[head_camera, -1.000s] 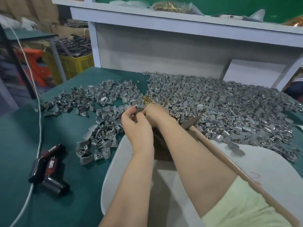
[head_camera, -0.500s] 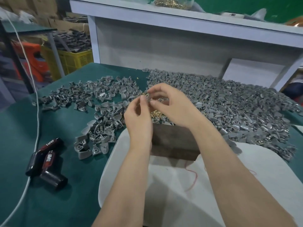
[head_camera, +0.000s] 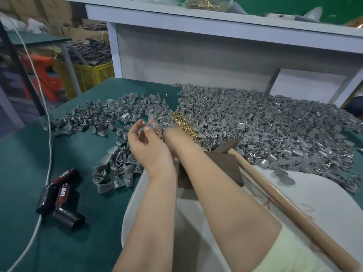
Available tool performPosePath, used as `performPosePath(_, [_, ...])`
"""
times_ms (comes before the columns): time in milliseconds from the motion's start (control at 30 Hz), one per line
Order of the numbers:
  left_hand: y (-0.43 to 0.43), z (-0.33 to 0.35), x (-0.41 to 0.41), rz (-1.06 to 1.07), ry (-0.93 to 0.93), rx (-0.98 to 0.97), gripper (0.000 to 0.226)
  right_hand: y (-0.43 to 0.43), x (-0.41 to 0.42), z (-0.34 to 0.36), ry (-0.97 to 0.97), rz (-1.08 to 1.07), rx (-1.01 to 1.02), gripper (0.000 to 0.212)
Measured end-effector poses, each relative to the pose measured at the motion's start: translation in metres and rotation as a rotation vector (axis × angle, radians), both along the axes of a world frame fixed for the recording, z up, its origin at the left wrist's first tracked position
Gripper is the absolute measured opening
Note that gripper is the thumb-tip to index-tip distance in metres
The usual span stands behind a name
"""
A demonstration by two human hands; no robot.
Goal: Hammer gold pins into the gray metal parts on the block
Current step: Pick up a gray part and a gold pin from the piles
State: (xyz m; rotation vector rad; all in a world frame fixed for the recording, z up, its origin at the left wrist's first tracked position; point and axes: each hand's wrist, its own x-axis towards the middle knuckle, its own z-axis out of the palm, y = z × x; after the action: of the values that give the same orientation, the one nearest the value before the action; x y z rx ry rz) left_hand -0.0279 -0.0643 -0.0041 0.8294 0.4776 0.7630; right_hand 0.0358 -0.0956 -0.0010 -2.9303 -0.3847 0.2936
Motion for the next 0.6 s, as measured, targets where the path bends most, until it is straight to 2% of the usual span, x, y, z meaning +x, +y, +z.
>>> performPosePath(133, [-0.0020,0.0008,-0.0005,-0.026,-0.003,0.004,0.020,0.0040,0.0019,-0.0017,0.052,-0.026,0.104,0.029])
performPosePath(267, [-0.0036,0.0021,-0.0016,-0.022,-0.002,-0.026,0.017,0.0023,0.0031,-0.0028,0.066,-0.022,0.084,0.038])
performPosePath(500, [-0.0057,0.0013,-0.0005,-0.018,-0.026,-0.059,0.017,-0.0013,0.0036,-0.0076,-0.103,-0.014,-0.029,0.027])
performPosePath(600, [-0.0070,-0.0012,0.0002,-0.034,-0.013,-0.033,0.020,-0.0048,0.0051,-0.0040,-0.069,-0.023,-0.004,0.027])
